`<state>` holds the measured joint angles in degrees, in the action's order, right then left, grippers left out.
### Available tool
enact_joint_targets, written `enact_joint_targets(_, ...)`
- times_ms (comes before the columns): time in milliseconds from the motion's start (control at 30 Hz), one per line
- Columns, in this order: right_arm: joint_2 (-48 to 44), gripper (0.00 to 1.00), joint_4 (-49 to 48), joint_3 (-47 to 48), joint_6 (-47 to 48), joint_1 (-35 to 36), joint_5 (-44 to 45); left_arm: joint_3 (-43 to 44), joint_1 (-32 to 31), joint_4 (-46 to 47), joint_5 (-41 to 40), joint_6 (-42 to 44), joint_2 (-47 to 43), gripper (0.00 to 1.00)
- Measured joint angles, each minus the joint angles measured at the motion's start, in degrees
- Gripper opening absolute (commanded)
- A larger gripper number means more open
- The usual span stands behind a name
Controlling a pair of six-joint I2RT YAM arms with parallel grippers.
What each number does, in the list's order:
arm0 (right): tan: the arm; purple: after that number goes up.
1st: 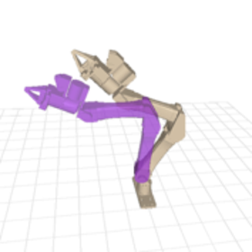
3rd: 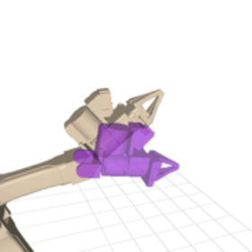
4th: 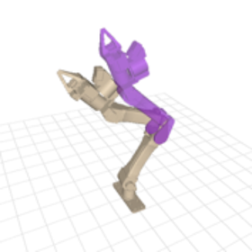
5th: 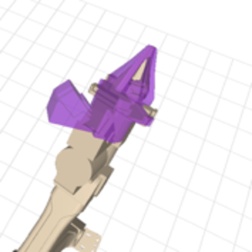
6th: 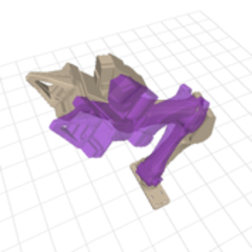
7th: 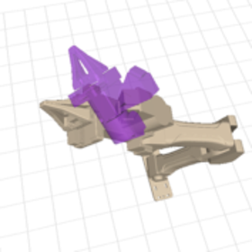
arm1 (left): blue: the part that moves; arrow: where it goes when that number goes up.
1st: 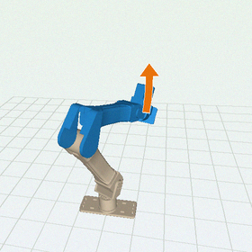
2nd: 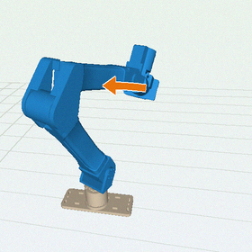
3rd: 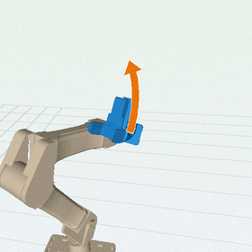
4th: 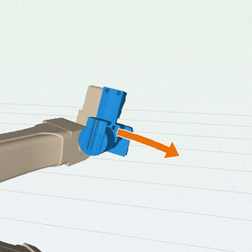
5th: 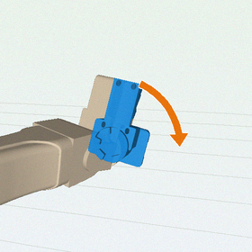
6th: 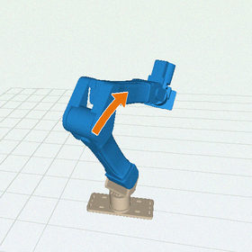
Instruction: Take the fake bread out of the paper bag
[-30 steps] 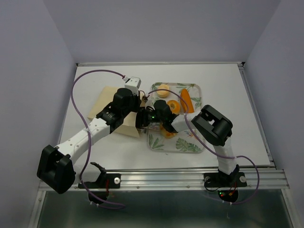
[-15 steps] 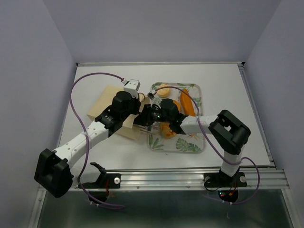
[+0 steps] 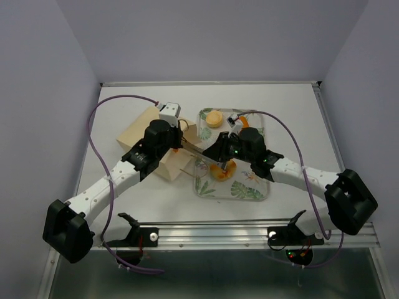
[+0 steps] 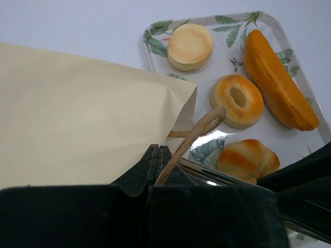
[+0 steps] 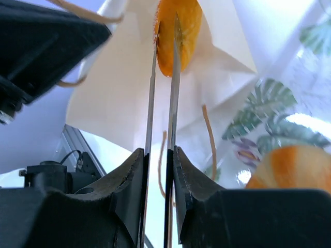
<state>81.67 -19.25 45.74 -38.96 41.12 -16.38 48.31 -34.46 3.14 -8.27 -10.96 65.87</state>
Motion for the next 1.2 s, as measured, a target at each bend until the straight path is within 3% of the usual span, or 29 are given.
enact_joint_targets(500, -25.46, 0.02, 18.69, -6.29, 4.33, -0.28, 2.47, 1.36, 0.00, -0.46, -1.75, 0.17, 1.20, 0.00)
enact_joint_targets(800, -34.36, 0.03, 45.13, 1.53, 4.11, -0.31, 24.17, 2.16, 0.02, -0.52, -5.86, -1.05, 1.81, 0.00)
enact_joint_targets(1000, -34.99, 0.06, 61.22, 3.72, -0.90, -0.59, 31.04, 3.58, 0.00, -1.27, -9.68, -2.23, 1.31, 0.00)
enact_joint_targets(1200, -35.23, 0.43, 69.05, 5.07, -3.06, -0.57, 32.30, 6.21, 0.02, -2.54, -13.20, -5.14, 1.03, 0.00)
